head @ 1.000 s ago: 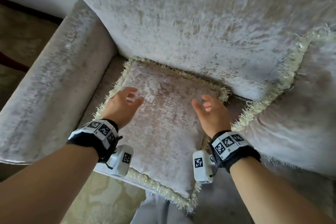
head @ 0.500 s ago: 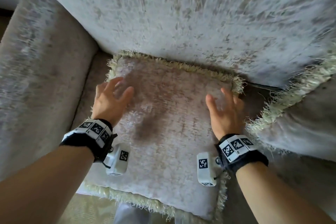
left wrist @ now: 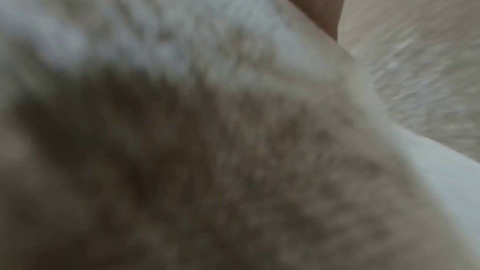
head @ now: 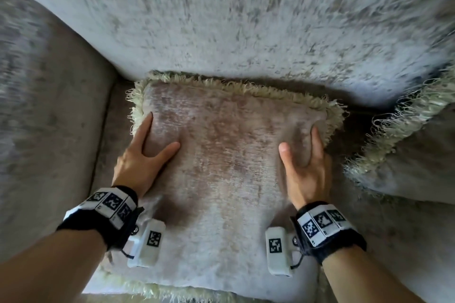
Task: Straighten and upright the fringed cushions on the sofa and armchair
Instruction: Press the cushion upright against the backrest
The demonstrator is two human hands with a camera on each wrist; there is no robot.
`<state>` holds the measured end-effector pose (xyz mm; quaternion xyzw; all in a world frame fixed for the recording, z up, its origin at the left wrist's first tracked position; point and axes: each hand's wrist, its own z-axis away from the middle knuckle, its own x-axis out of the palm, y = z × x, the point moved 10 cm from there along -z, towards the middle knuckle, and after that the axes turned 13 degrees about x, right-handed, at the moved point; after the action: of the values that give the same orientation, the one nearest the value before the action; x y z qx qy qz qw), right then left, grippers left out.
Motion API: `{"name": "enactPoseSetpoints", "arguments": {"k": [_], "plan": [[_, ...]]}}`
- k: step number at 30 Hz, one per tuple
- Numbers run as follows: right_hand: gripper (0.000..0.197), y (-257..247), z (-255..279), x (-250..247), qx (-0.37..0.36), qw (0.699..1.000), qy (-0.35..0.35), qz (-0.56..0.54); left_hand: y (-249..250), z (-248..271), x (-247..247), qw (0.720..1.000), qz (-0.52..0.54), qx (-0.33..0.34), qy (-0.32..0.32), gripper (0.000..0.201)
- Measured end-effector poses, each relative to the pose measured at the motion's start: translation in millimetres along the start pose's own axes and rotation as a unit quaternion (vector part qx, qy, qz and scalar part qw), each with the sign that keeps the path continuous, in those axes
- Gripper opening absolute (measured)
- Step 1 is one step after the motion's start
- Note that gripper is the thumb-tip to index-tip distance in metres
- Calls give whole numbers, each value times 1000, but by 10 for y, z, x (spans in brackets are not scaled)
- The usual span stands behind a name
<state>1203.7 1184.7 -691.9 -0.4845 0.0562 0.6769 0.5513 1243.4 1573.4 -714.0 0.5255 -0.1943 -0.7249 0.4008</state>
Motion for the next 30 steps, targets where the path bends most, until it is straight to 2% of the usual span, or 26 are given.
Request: {"name": "enactPoseSetpoints", "arguments": {"k": [3, 6, 10, 13, 16, 19, 26, 28, 30], "plan": [[99, -323, 197, -224, -52, 998, 30, -29, 237, 79, -314, 998, 24, 33, 50, 89], [96, -759, 333, -459, -130, 986, 58, -87, 488, 42, -655, 987, 43, 99, 117, 95], [92, -1329, 446, -744, -214, 961, 105, -140, 766, -97, -975, 961, 101, 183, 183, 102], [91, -1635, 475, -913, -270, 937, 136, -175, 994, -197, -1130, 931, 136, 257, 222, 106], [91, -1747, 426, -937, -296, 920, 155, -206, 1135, -305, -1150, 905, 170, 309, 239, 104], [90, -1724, 378, -793, -316, 909, 161, -220, 1131, -420, -1056, 892, 185, 331, 244, 103], [87, -1658, 511, -780, -371, 872, 183, -261, 1238, -299, -1197, 848, 131, 423, 289, 103], [87, -1693, 556, -790, -380, 867, 189, -262, 1262, -330, -1256, 844, 117, 432, 296, 103], [89, -1734, 500, -723, -371, 870, 185, -266, 1251, -447, -1229, 852, 119, 422, 285, 101]]}}
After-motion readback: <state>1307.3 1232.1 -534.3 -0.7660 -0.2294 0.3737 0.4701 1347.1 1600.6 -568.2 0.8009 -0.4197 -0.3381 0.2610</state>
